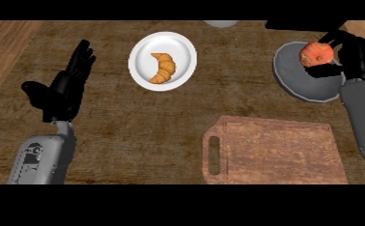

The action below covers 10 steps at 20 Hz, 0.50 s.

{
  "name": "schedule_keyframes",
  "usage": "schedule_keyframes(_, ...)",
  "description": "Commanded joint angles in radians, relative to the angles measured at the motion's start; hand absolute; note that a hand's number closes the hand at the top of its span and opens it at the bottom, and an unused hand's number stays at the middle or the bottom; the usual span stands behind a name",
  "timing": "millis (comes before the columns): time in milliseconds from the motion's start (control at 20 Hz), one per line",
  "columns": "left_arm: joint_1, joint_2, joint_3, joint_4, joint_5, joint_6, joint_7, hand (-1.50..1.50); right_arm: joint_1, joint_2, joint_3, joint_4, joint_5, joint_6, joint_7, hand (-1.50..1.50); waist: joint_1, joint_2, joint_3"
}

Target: Pick the squash from the cutting board and place it in the pan

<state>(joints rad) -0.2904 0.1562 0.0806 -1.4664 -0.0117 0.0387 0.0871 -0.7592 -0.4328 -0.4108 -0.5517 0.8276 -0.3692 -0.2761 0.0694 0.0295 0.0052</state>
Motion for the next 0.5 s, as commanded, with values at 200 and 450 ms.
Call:
schedule_keyframes(200,0.03,-0.019,-0.017,0.021,-0.001,-0.016,-0.059,0.0,-0.056,-0.02,-0.081,0.257,-0.098,0.219,-0.051,-1.5,0.025,0.017,0.002)
schedule_keyframes(450,0.007,-0.01,-0.022,-0.003,-0.011,-0.008,-0.012,0.0,-0.084,-0.041,-0.093,0.326,-0.102,0.247,-0.125,-1.5,0.021,0.009,0.002)
